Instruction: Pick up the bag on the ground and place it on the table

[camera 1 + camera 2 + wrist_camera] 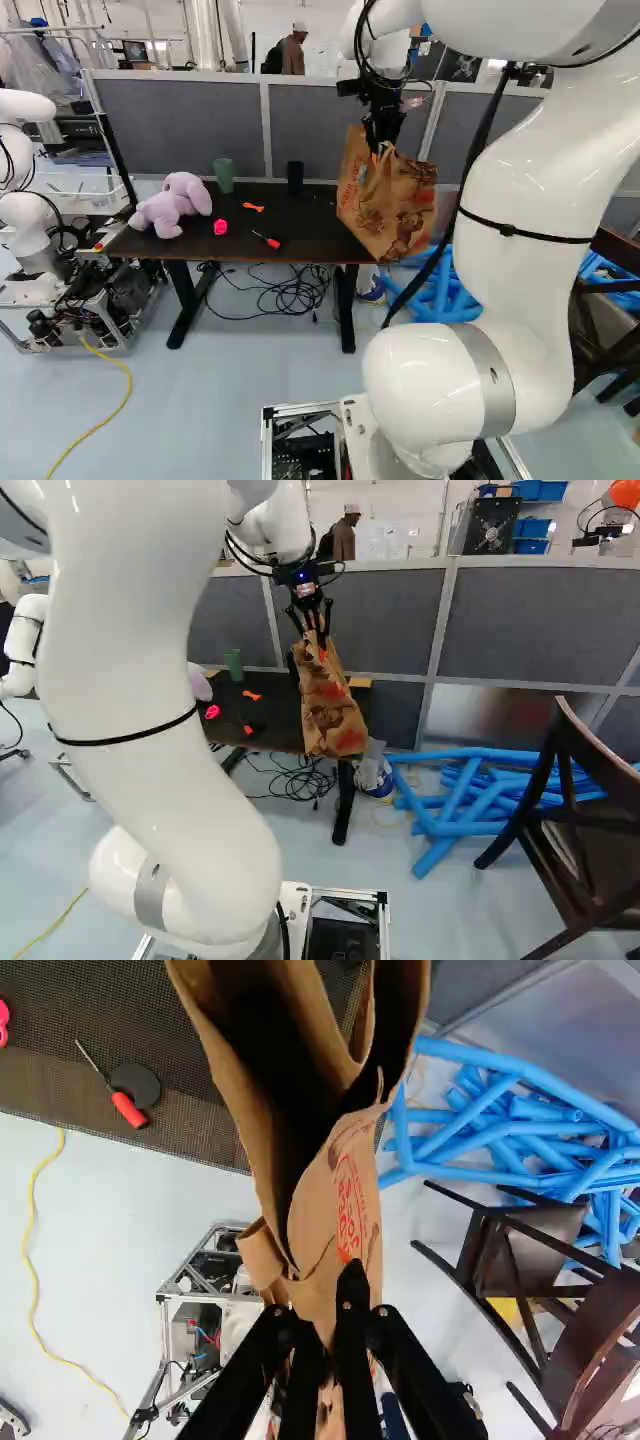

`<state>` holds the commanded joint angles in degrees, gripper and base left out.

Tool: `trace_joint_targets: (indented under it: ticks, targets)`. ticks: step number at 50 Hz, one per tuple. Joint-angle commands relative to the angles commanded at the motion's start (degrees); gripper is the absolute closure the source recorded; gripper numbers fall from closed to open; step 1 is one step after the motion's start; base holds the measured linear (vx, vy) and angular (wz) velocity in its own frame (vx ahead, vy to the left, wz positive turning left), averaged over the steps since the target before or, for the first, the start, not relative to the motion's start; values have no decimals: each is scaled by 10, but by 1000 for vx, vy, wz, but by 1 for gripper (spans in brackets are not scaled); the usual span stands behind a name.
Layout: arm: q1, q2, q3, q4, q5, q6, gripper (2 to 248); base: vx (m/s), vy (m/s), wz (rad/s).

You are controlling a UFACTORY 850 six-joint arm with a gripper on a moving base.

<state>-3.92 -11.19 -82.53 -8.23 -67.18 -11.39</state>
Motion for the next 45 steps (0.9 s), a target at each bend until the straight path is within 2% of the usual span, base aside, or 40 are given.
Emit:
trace_joint_targets:
  ticks: [25,45]
  targets:
    - [31,-48,-58,0,0,0,229,0,0,0]
    - [48,-87,-107,11,0,0,229,0,0,0]
